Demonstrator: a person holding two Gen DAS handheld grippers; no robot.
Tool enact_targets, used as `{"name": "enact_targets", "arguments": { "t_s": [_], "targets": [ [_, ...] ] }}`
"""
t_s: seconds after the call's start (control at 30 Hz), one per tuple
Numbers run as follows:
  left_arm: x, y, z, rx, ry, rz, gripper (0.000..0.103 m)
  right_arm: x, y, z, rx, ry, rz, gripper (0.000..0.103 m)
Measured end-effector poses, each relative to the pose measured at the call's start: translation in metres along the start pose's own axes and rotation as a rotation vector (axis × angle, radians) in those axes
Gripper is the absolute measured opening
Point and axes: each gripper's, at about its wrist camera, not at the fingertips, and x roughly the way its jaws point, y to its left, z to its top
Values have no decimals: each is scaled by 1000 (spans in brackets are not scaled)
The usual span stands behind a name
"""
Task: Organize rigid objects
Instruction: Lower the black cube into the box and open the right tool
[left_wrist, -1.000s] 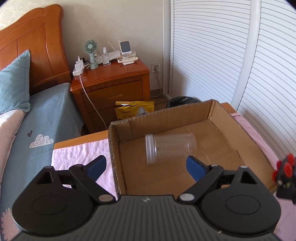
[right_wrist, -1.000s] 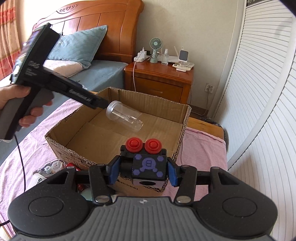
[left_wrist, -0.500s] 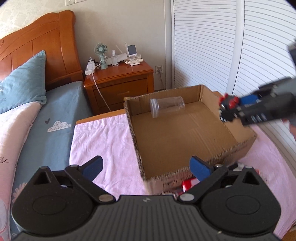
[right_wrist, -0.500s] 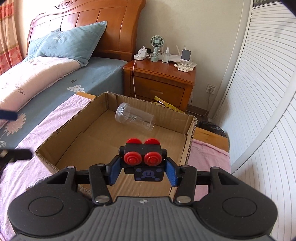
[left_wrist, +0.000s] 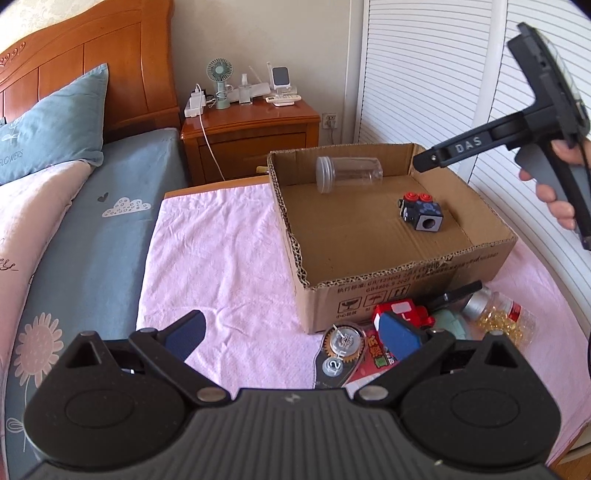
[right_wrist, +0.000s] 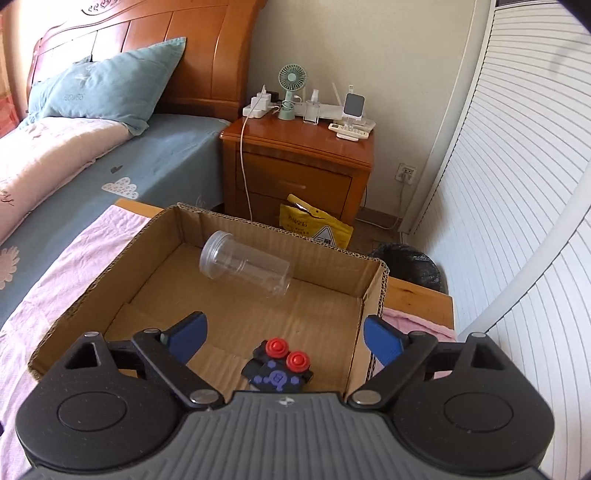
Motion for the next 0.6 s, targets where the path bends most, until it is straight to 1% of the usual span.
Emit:
{"name": "enact_targets", "arguments": {
  "t_s": [0.07, 0.17, 0.3, 0.4, 0.6],
  "targets": [
    [-1, -1, -1, -3, 2, -4, 100, -10, 2, -7, -8, -4, 10, 96],
    [-5, -4, -4, -10, -1, -6, 100, -25, 6, -20, -8, -13, 21, 102],
    [-9, -8, -10, -25, 5, -3, 100, -39, 10, -41, 6, -18, 37, 103],
    [-10, -12, -15, -35, 13, 4, 100, -49, 11, -62, 25, -18, 50, 103],
    [-12, -21, -29, -56, 28, 14, 100, -57, 11, -113, 77, 2, -16, 103]
  ]
}}
